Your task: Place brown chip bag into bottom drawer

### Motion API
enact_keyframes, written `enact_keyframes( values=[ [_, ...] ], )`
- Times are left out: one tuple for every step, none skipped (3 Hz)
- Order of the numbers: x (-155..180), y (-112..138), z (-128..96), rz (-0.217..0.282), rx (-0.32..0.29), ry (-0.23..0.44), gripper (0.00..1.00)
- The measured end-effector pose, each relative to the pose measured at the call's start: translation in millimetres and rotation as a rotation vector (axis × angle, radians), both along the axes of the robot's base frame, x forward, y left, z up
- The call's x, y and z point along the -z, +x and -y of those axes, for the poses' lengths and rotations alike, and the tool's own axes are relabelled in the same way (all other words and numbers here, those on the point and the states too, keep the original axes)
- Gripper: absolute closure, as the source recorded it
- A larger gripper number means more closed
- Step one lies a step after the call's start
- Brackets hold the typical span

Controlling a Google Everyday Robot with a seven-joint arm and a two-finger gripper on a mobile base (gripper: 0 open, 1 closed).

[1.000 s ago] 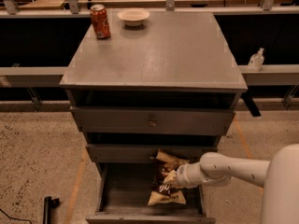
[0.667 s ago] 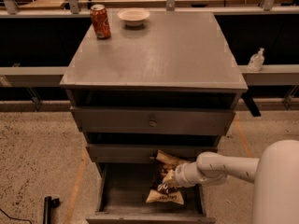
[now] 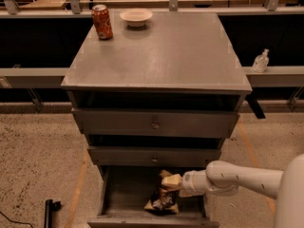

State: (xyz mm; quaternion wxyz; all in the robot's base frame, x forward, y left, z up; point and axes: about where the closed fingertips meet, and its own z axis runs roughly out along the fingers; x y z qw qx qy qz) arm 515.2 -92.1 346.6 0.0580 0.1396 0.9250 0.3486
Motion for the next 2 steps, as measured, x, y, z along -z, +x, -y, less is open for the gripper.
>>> enact_keyframes(
  values=[
    [-33,-20,18,0.077,0.076,0.043,0.00],
    [-94,-44,26,0.204,0.122,0.060,0.00]
  ],
)
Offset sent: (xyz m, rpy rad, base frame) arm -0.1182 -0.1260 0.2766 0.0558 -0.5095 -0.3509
